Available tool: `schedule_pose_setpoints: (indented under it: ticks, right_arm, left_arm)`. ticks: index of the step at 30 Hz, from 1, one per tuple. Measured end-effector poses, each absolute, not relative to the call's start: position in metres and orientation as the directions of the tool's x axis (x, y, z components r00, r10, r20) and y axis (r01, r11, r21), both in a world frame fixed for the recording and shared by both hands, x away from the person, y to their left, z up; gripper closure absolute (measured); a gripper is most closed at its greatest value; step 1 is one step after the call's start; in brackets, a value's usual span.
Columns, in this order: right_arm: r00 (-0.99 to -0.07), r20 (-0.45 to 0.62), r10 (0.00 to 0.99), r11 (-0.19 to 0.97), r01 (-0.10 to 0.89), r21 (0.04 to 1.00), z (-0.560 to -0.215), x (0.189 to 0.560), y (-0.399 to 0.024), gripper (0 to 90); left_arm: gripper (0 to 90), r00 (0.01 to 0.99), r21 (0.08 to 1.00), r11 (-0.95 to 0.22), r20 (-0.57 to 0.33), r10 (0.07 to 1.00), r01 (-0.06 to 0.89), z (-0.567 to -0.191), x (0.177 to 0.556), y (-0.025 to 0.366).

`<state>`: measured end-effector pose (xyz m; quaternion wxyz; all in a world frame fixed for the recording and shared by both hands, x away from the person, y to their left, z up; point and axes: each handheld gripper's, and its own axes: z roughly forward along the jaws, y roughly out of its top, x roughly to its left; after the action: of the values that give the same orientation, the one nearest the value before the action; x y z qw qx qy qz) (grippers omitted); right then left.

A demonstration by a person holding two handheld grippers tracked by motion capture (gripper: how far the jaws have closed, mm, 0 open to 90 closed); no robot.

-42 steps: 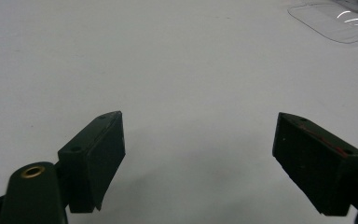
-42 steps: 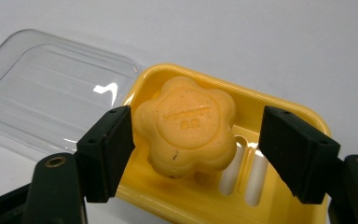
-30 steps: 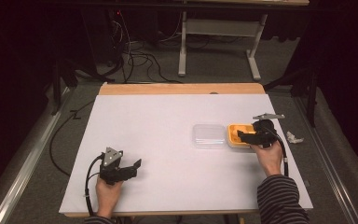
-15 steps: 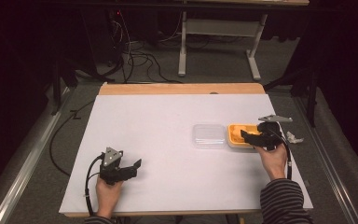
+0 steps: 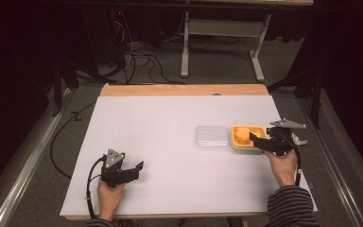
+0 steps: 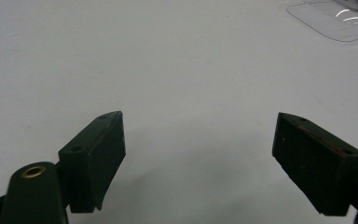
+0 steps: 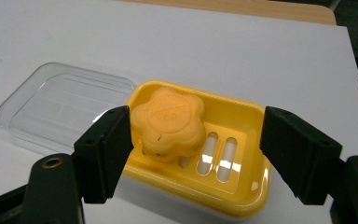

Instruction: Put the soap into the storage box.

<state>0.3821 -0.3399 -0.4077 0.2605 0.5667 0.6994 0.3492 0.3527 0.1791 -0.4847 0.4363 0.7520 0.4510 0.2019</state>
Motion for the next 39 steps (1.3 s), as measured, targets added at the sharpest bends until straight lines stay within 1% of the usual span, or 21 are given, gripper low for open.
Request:
schedule_pose_setpoints:
  ticks: [12,19,33,39]
  right_arm:
    - [-0.192,-0.003,0.981,0.118,0.591,0.798,-0.408,0.367,-0.344,24.7]
    - [-0.186,0.028,0.982,0.086,0.578,0.811,-0.410,0.356,-0.346,24.2]
    - [-0.209,0.055,0.976,0.071,0.551,0.831,-0.417,0.337,-0.345,23.8]
    - [-0.224,0.034,0.974,0.090,0.521,0.849,-0.417,0.330,-0.339,23.8]
  left_arm:
    - [17.8,0.511,0.838,-0.214,-0.088,0.855,0.502,-0.485,0.353,0.179]
    - [17.8,0.510,0.838,-0.214,-0.086,0.856,0.501,-0.485,0.353,0.179]
    - [17.9,0.510,0.837,-0.217,-0.084,0.856,0.502,-0.485,0.353,0.178]
    - [18.0,0.508,0.837,-0.217,-0.082,0.857,0.503,-0.485,0.353,0.178]
